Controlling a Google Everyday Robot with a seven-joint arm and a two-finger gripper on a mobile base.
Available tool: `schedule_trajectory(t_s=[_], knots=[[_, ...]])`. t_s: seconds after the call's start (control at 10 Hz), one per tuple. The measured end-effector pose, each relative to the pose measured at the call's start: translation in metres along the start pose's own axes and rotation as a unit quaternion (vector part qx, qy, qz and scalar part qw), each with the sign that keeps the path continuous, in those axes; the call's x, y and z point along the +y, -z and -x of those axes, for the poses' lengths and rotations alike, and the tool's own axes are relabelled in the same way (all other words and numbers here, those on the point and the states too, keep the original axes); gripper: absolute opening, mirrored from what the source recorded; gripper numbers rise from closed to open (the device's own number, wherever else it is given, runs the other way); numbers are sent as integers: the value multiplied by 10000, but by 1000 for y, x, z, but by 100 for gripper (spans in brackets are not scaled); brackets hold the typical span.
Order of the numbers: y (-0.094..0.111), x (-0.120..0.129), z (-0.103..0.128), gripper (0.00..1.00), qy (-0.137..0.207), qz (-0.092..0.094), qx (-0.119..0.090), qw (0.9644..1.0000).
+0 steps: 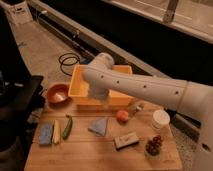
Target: Place banana in tray
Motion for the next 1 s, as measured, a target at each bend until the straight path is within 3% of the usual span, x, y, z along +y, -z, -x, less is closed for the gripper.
schedule_trajectory(t_s=[0.4, 0.6, 0.7, 1.0], knots=[[-22, -62, 22, 65, 369, -360, -295, 9982], [-32, -103, 41, 65, 568, -746, -476, 9945], [-33, -115, 48, 65, 669, -823, -503, 9931], [-33, -117, 49, 65, 695, -836, -499, 9928]])
